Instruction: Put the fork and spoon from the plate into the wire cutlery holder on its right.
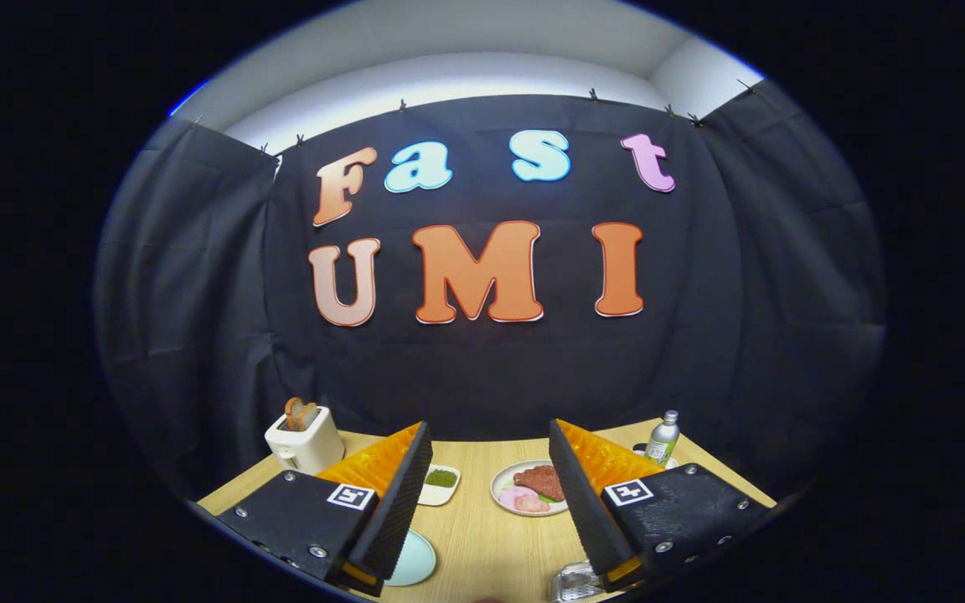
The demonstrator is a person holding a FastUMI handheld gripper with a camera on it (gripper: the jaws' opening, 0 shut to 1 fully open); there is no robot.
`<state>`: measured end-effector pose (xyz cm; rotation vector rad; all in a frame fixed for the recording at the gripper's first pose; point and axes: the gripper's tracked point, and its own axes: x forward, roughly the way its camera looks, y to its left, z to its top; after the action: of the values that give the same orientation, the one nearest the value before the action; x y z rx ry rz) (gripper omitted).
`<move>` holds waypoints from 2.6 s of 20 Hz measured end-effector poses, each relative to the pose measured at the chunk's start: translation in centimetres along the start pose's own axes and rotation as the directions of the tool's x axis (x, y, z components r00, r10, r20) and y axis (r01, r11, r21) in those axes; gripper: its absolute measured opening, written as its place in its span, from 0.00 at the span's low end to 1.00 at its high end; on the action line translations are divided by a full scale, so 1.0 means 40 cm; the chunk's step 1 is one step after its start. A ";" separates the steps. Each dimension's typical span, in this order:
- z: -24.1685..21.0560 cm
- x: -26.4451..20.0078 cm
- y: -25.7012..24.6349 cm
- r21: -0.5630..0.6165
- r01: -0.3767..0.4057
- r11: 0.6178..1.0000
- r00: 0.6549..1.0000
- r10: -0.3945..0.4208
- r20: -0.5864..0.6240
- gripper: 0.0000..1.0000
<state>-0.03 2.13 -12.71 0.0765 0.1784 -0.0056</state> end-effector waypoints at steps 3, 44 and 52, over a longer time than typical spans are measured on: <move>0.009 0.009 0.087 -0.022 -0.025 0.999 0.999 0.026 0.045 0.85; -0.878 -0.064 0.503 0.020 -0.496 0.868 0.252 0.166 -0.953 0.82; -0.957 -0.070 0.492 -0.024 -0.484 0.875 0.133 0.046 -0.990 0.51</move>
<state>-9.33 24.67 -48.28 -0.2838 1.5467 0.4887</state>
